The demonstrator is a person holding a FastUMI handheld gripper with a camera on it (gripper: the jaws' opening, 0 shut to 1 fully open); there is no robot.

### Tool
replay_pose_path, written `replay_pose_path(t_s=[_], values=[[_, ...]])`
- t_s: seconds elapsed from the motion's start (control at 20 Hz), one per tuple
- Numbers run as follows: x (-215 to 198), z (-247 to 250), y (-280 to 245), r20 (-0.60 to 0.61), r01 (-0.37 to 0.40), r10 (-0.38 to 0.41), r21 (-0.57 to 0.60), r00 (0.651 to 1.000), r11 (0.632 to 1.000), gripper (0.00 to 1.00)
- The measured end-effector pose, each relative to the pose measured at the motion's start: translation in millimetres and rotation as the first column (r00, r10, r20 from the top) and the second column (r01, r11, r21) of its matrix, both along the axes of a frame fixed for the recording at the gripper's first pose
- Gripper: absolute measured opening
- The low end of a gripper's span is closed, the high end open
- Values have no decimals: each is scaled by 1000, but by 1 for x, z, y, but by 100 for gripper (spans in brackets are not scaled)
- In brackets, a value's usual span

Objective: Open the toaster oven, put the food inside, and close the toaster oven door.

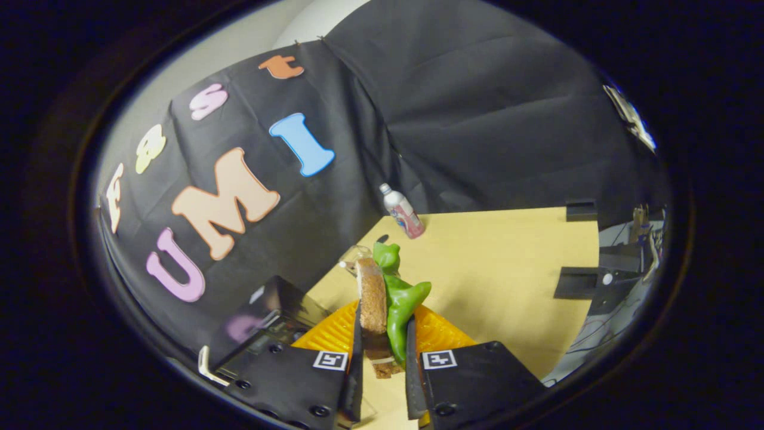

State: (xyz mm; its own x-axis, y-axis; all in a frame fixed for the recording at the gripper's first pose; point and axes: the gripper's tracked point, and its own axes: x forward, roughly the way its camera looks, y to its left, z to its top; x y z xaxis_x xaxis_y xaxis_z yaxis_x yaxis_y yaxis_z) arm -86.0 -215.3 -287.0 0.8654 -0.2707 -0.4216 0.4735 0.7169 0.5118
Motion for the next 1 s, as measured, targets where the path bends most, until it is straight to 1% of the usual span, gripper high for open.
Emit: replay_pose_path(t_s=[0.2, 0.4, 0.55, 0.8, 1.0], values=[[-12, -1, 43, 32, -32, 30, 83, 999, 996, 31], [-22, -17, 94, 13, -102, 101, 145, 995, 984, 31], [-23, -30, 134, 12, -151, 152, 203, 988, 967, 31], [-4, -53, 197, 19, -221, 226, 291, 974, 931, 31], [19, -65, 236, 46, -257, 257, 353, 965, 900, 31]])
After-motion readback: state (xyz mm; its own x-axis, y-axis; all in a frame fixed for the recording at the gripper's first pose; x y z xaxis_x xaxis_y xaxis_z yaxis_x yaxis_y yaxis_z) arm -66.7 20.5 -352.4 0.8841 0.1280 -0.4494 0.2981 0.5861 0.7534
